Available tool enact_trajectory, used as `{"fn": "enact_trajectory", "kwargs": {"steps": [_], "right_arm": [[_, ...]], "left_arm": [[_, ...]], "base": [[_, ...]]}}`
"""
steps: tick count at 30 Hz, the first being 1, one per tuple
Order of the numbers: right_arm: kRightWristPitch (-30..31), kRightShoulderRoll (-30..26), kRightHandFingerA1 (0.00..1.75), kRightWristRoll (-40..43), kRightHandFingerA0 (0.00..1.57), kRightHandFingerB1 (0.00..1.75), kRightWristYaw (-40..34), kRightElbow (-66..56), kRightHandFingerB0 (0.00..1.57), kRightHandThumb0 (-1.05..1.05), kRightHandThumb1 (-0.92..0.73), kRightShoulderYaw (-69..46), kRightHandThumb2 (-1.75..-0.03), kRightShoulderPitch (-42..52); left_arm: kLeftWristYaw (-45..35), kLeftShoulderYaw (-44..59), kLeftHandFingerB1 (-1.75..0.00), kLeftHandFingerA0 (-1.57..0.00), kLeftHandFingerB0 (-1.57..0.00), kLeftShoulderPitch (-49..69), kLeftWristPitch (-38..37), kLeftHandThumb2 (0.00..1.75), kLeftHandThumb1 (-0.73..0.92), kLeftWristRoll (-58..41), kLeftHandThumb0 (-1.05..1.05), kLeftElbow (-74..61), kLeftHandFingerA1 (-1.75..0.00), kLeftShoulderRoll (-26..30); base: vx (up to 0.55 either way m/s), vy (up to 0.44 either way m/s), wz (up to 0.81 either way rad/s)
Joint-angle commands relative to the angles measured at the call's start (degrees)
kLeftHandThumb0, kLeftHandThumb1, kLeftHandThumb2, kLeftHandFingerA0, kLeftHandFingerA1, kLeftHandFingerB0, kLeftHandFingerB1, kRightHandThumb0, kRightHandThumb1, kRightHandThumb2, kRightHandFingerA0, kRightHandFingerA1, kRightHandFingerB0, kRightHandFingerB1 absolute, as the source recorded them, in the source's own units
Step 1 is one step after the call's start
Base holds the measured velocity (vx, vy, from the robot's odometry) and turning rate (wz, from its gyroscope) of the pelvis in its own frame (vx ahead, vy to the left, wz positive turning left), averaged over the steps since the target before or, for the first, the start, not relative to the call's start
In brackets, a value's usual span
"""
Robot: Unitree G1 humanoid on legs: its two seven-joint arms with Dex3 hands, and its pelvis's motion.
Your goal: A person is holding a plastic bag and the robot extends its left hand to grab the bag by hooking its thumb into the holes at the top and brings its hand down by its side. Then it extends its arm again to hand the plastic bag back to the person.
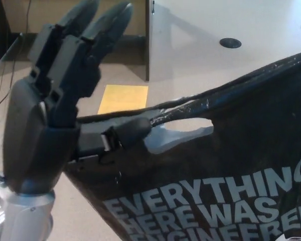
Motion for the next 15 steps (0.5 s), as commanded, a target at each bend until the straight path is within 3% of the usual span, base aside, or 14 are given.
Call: {"fn": "enact_trajectory", "kwargs": {"steps": [1, 4, 5, 9, 10, 11, 12, 14, 15], "right_arm": [[-0.2, -1.4, 0.55, 0.2, 0.77, 0.42, -0.7, -0.1, 0.57, -0.27, -0.68, -0.4, -0.60, 0.4], [-0.3, -1.3, 0.54, 0.4, 0.75, 0.42, -0.5, 0.0, 0.56, -0.27, -0.68, -0.6, -0.60, 0.4], [-0.6, -1.3, 0.55, 0.4, 0.74, 0.42, -0.4, 0.1, 0.56, -0.26, -0.68, -0.6, -0.60, 0.5], [-1.1, -1.4, 0.57, 0.6, 0.76, 0.42, -0.1, 0.4, 0.56, -0.28, -0.68, -0.6, -0.60, 0.7], [-1.2, -1.4, 0.57, 0.5, 0.76, 0.42, 0.0, 0.4, 0.56, -0.28, -0.69, -0.6, -0.60, 0.7], [-1.2, -1.5, 0.57, 0.5, 0.76, 0.42, 0.0, 0.4, 0.56, -0.28, -0.69, -0.6, -0.60, 0.7], [-0.9, -1.5, 0.58, 0.1, 0.78, 0.42, -0.6, 0.4, 0.56, -0.27, -0.68, -0.3, -0.60, 0.5], [-0.8, -1.5, 0.59, 0.3, 0.77, 0.42, -0.4, 0.5, 0.57, -0.27, -0.68, -0.5, -0.60, 0.4], [-0.7, -1.5, 0.58, 0.4, 0.76, 0.42, -0.3, 0.4, 0.56, -0.28, -0.68, -0.5, -0.60, 0.4]], "left_arm": [[-11.3, -2.3, -0.14, 0.00, 0.00, -0.7, 9.9, 0.79, 0.37, -0.5, -0.62, -3.3, -0.17, 0.8], [-14.0, -3.4, -0.12, 0.00, 0.00, -0.4, 11.6, 0.80, 0.40, 0.4, -0.67, -4.9, -0.12, 1.3], [-14.8, -3.7, -0.08, 0.00, 0.00, -0.1, 12.3, 0.70, 0.37, 0.5, -0.71, -5.5, -0.11, 1.3], [-18.4, -4.8, -0.08, 0.00, 0.00, 0.4, 15.0, 0.78, 0.40, -2.5, -0.67, -6.6, -0.06, 1.4], [-18.8, -5.0, -0.07, 0.00, 0.00, 0.2, 15.3, 0.54, 0.44, -2.8, -0.68, -6.4, -0.07, 1.2], [-19.0, -5.0, -0.07, 0.00, 0.00, 0.1, 15.5, 0.54, 0.44, -3.0, -0.68, -6.4, -0.07, 1.1], [-19.5, -5.6, -0.07, 0.00, 0.00, -1.0, 16.9, 0.79, 0.41, -0.8, -0.70, -6.3, -0.04, 0.7], [-19.2, -6.2, -0.04, 0.00, 0.00, -2.1, 17.2, 0.79, 0.41, 0.6, -0.70, -5.6, -0.03, -0.1], [-19.1, -6.4, -0.08, 0.00, 0.00, -2.3, 17.3, 0.55, 0.45, 1.1, -0.72, -5.4, -0.11, -0.4]], "base": [[0.00, 0.000, 0.00], [0.00, 0.000, 0.00], [0.00, 0.000, 0.00], [0.00, 0.000, 0.00], [0.00, 0.000, 0.00], [0.00, 0.000, 0.00], [0.00, 0.000, 0.00], [0.00, 0.000, 0.00], [0.00, 0.000, 0.00]]}}
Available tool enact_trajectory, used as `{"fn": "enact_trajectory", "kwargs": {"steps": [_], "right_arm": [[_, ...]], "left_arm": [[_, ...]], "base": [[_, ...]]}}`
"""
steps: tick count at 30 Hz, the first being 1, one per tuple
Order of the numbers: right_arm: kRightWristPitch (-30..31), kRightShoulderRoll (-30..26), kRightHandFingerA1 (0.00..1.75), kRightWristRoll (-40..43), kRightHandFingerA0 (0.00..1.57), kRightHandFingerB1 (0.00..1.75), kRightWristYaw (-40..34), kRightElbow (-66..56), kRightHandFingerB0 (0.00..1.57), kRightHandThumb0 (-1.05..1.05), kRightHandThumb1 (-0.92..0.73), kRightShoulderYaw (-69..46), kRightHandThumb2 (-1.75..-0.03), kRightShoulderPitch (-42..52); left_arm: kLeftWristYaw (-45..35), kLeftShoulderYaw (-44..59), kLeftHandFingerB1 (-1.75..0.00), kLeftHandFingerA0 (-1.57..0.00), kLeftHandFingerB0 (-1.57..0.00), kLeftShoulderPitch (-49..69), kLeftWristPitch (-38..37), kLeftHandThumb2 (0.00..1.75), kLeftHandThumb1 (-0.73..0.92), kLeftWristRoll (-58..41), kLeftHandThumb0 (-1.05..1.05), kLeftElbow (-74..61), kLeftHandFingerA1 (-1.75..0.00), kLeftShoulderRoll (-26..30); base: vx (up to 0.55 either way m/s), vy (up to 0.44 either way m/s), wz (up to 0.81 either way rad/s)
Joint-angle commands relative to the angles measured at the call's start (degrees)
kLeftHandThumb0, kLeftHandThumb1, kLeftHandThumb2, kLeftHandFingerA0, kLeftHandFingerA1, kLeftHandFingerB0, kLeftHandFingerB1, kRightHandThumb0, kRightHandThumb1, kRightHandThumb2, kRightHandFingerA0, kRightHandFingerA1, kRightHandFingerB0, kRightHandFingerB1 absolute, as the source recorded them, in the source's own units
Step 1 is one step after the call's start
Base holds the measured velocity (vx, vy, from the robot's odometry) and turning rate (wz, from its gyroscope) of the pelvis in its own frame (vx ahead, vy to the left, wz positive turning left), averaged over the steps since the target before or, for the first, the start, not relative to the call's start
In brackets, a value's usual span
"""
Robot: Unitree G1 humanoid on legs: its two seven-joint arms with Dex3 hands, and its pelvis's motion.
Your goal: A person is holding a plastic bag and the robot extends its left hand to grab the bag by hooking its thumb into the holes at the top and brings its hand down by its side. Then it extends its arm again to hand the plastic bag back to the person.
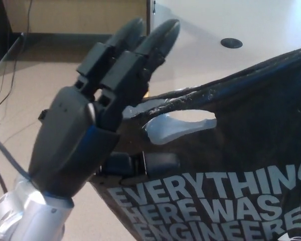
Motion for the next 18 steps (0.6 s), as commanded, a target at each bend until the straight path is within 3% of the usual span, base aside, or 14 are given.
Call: {"fn": "enact_trajectory", "kwargs": {"steps": [1, 9, 10, 12, 13, 14, 16, 17, 18], "right_arm": [[-0.1, -1.4, 0.59, 0.3, 0.77, 0.42, -0.2, 0.2, 0.56, -0.28, -0.68, -0.4, -0.60, 0.5], [-0.2, -1.4, 0.60, 0.2, 0.78, 0.42, -0.3, 0.5, 0.56, -0.28, -0.68, -0.2, -0.60, 0.5], [0.5, -1.4, 0.61, 0.0, 0.80, 0.42, -0.5, -0.1, 0.57, -0.28, -0.69, -0.2, -0.61, 0.5], [0.1, -1.4, 0.58, 0.0, 0.78, 0.42, -0.6, -0.3, 0.57, -0.27, -0.68, -0.1, -0.60, 0.6], [-0.3, -1.5, 0.57, 0.0, 0.76, 0.43, -0.7, -0.1, 0.57, -0.27, -0.68, -0.2, -0.60, 0.6], [-1.2, -1.5, 0.58, 0.4, 0.75, 0.44, -0.4, 0.1, 0.57, -0.25, -0.68, -0.4, -0.60, 0.6], [-1.7, -1.5, 0.59, 0.7, 0.76, 0.44, -0.2, 0.3, 0.58, -0.26, -0.68, -0.7, -0.60, 0.6], [-1.5, -1.4, 0.61, 0.7, 0.78, 0.43, -0.3, 0.3, 0.57, -0.27, -0.68, -0.7, -0.60, 0.6], [-1.5, -1.4, 0.61, 0.7, 0.78, 0.43, -0.3, 0.3, 0.57, -0.27, -0.68, -0.8, -0.60, 0.6]], "left_arm": [[-4.2, -1.2, -0.05, 0.00, 0.00, -2.0, 5.8, 0.72, 0.36, 2.8, -0.71, 0.7, -0.08, -0.7], [-0.9, -1.9, -0.07, 0.00, 0.00, -4.6, 5.0, 0.68, 0.34, 7.0, -0.64, 5.6, -0.17, -2.7], [0.5, -2.1, -0.12, 0.00, 0.00, -6.0, 5.0, 0.77, 0.37, 8.9, -0.60, 7.8, -0.18, -3.2], [0.9, -2.1, -0.12, 0.00, 0.00, -6.8, 5.1, 0.77, 0.37, 9.4, -0.61, 9.2, -0.17, -3.7], [1.1, -2.1, -0.10, 0.00, 0.00, -7.0, 5.2, 0.56, 0.45, 9.6, -0.66, 9.7, -0.22, -4.0], [1.4, -2.1, -0.13, 0.00, 0.00, -7.4, 5.1, 0.77, 0.37, 9.8, -0.62, 10.5, -0.18, -4.3], [1.9, -2.1, -0.13, 0.00, 0.00, -8.0, 4.7, 0.78, 0.38, 10.0, -0.63, 11.7, -0.18, -4.7], [1.9, -2.1, -0.13, 0.00, 0.00, -8.3, 4.6, 0.55, 0.48, 10.0, -0.65, 12.3, -0.22, -4.9], [1.9, -2.1, -0.13, 0.00, 0.00, -8.4, 4.5, 0.55, 0.48, 10.0, -0.65, 12.5, -0.22, -5.0]], "base": [[0.00, 0.000, 0.00], [0.00, 0.000, 0.00], [0.00, 0.000, 0.00], [0.00, 0.000, 0.00], [0.00, 0.000, 0.00], [0.00, 0.000, 0.00], [0.00, 0.000, 0.00], [0.00, 0.000, 0.00], [0.00, 0.000, 0.00]]}}
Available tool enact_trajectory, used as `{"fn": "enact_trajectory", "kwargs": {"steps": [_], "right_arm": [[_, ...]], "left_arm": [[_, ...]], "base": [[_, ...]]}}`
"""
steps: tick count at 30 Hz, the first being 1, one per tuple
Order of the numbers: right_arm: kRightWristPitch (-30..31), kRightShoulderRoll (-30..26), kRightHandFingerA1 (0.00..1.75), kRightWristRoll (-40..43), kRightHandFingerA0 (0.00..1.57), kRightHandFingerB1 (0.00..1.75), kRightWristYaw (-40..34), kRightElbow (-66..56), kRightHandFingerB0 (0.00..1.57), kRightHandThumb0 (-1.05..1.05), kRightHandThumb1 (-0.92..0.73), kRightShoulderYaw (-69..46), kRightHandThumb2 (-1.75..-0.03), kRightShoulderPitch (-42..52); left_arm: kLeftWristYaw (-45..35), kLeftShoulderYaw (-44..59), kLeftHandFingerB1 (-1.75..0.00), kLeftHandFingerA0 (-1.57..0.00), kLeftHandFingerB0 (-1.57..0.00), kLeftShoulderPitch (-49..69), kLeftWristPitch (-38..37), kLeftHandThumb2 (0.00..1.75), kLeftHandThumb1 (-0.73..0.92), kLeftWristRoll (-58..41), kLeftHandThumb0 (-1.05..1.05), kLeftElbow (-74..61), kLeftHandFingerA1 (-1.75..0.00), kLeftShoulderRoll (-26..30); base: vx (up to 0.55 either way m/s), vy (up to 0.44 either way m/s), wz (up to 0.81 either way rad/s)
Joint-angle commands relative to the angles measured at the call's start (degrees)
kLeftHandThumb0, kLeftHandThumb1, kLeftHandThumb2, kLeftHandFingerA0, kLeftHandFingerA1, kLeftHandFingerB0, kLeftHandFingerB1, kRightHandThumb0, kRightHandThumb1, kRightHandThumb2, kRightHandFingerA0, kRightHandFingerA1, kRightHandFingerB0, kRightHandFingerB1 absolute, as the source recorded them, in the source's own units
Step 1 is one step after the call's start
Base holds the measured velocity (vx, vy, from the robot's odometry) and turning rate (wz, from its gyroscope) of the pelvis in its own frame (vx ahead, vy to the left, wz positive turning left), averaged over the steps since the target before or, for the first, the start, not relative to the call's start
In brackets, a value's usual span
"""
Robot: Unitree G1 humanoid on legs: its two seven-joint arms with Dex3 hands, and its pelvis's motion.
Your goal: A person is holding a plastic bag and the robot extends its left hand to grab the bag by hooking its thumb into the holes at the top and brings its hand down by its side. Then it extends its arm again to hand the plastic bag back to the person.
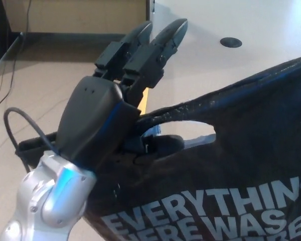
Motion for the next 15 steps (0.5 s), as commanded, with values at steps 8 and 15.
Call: {"fn": "enact_trajectory", "kwargs": {"steps": [8, 15], "right_arm": [[-0.8, -1.1, 0.59, 0.3, 0.77, 0.43, -0.3, 0.5, 0.57, -0.27, -0.68, -0.4, -0.60, 0.3], [-0.5, -1.1, 0.56, 0.5, 0.75, 0.43, -0.3, -0.2, 0.57, -0.27, -0.68, -0.7, -0.60, 0.3]], "left_arm": [[6.7, -2.5, -0.13, -0.05, -0.05, -2.6, 1.1, 0.78, 0.42, 8.4, -0.66, 5.3, -0.32, -4.0], [9.9, -3.4, -0.22, -0.05, 0.00, -3.5, 1.8, 0.77, 0.40, 10.7, -0.64, 9.3, -0.42, -6.7]], "base": [[0.00, 0.000, 0.00], [0.00, 0.000, 0.00]]}}
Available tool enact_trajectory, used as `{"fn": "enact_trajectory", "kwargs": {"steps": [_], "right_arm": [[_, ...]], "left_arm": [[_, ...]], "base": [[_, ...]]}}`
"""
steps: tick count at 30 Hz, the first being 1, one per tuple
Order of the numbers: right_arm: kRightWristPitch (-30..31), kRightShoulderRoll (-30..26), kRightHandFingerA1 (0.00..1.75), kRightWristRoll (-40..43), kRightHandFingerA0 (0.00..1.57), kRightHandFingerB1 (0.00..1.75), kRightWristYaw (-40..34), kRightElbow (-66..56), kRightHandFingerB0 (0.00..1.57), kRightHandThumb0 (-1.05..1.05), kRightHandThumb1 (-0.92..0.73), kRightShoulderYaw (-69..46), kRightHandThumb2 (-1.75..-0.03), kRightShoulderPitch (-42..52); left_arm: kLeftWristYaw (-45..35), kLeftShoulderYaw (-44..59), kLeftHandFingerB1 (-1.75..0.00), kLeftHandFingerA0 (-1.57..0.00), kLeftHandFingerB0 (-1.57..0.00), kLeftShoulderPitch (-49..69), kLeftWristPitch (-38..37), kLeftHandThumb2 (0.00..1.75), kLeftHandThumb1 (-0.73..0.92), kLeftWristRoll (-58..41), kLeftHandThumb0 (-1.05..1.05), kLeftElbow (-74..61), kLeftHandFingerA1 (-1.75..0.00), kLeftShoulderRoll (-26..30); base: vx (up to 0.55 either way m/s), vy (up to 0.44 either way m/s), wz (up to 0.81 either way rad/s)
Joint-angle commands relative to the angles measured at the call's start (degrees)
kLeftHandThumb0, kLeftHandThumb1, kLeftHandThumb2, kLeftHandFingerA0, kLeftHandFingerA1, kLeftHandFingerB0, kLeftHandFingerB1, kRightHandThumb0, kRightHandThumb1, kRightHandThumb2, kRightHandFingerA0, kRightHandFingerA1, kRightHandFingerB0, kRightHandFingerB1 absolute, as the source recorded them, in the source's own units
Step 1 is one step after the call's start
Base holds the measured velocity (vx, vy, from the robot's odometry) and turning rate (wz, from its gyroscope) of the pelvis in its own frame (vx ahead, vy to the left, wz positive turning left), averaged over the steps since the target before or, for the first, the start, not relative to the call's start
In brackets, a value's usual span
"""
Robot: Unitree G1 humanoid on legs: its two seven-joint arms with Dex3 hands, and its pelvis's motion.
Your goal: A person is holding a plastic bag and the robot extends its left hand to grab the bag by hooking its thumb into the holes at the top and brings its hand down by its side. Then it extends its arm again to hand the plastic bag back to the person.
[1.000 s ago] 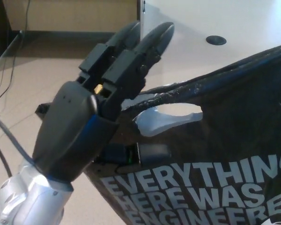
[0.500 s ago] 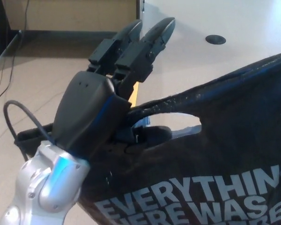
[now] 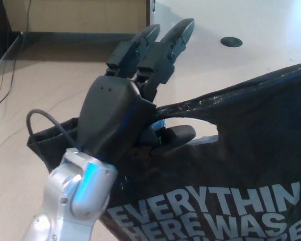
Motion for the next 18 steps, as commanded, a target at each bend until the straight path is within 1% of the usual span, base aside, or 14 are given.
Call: {"fn": "enact_trajectory", "kwargs": {"steps": [1, 2, 3, 4, 6, 7, 9, 10, 11, 13, 14, 18], "right_arm": [[-0.2, -1.2, 0.56, 0.4, 0.75, 0.43, -0.4, -0.5, 0.57, -0.27, -0.68, -0.5, -0.60, 0.4], [-0.5, -1.2, 0.58, 0.4, 0.76, 0.43, -0.4, -0.3, 0.57, -0.27, -0.68, -0.5, -0.60, 0.3], [-0.5, -1.1, 0.63, 0.4, 0.78, 0.43, -0.4, -0.3, 0.57, -0.27, -0.68, -0.5, -0.60, 0.2], [-0.4, -1.1, 0.64, 0.3, 0.78, 0.43, -0.6, -0.2, 0.57, -0.27, -0.68, -0.5, -0.61, 0.1], [-0.4, -1.1, 0.65, 0.2, 0.78, 0.43, -0.6, -0.2, 0.57, -0.27, -0.68, -0.4, -0.61, 0.1], [-0.5, -1.0, 0.65, 0.4, 0.78, 0.43, -0.4, -0.2, 0.57, -0.27, -0.68, -0.5, -0.60, 0.2], [-0.8, -1.0, 0.68, 0.6, 0.77, 0.43, 0.0, -0.1, 0.57, -0.27, -0.68, -0.6, -0.60, 0.0], [-0.6, -1.1, 0.65, 0.4, 0.77, 0.43, 0.1, -0.4, 0.57, -0.27, -0.69, -0.4, -0.60, -0.1], [-0.3, -1.1, 0.58, 0.2, 0.74, 0.43, 0.0, -0.5, 0.57, -0.27, -0.69, -0.3, -0.60, -0.1], [-0.3, -0.9, 0.59, 0.6, 0.75, 0.43, 0.1, -0.6, 0.57, -0.26, -0.68, -0.6, -0.60, -0.1], [-0.4, -0.9, 0.67, 0.5, 0.77, 0.43, -0.1, -0.6, 0.58, -0.26, -0.68, -0.6, -0.60, -0.2], [-0.4, -1.2, 0.68, 0.1, 0.80, 0.43, -0.5, -0.7, 0.58, -0.26, -0.68, -0.4, -0.60, -0.4]], "left_arm": [[5.1, -0.6, -0.22, -0.05, 0.00, -1.5, 1.9, 0.77, 0.40, 4.7, -0.64, 3.1, -0.42, -1.6], [6.3, -0.7, -0.26, -0.09, -0.05, -2.0, 1.6, 0.73, 0.42, 4.9, -0.65, 4.3, -0.41, -2.1], [6.9, -0.9, -0.27, -0.12, -0.05, -2.5, 1.7, 0.73, 0.42, 5.2, -0.65, 5.4, -0.41, -2.7], [7.4, -1.2, -0.49, 0.00, 0.00, -3.3, 2.4, 0.87, 0.27, 5.5, -0.34, 6.6, -0.48, -3.6], [9.4, -2.1, -0.49, -0.01, 0.00, -4.8, 3.5, 0.86, 0.27, 7.0, -0.33, 9.1, -0.48, -5.4], [10.2, -2.5, -0.33, -0.18, -0.06, -5.3, 3.6, 0.72, 0.42, 7.3, -0.64, 10.2, -0.43, -6.3], [11.3, -2.7, -0.32, -0.16, -0.07, -6.4, 3.6, 0.72, 0.42, 7.6, -0.63, 11.9, -0.42, -6.9], [13.2, -3.3, -0.49, -0.01, 0.00, -7.7, 3.6, 0.88, 0.31, 8.6, -0.33, 14.1, -0.48, -7.6], [14.0, -3.5, -0.31, -0.17, -0.06, -8.4, 3.6, 0.73, 0.43, 8.9, -0.62, 15.2, -0.42, -7.9], [15.4, -3.9, -0.34, -0.17, -0.06, -10.1, 3.4, 0.71, 0.44, 9.2, -0.60, 17.6, -0.42, -8.6], [16.9, -4.2, -0.35, -0.21, -0.10, -12.1, 3.3, 0.70, 0.44, 9.1, -0.56, 20.1, -0.42, -9.6], [22.6, -4.1, -0.37, -0.27, -0.16, -16.9, 2.1, 0.71, 0.45, 8.6, -0.52, 26.0, -0.44, -11.7]], "base": [[0.00, 0.000, 0.00], [0.00, 0.000, 0.00], [0.00, 0.000, 0.00], [0.00, 0.000, 0.00], [0.00, 0.000, 0.00], [0.00, 0.000, 0.00], [0.00, 0.000, 0.00], [0.00, 0.000, 0.00], [0.00, 0.000, 0.00], [0.00, 0.000, 0.00], [0.00, 0.000, 0.00], [0.00, 0.000, 0.00]]}}
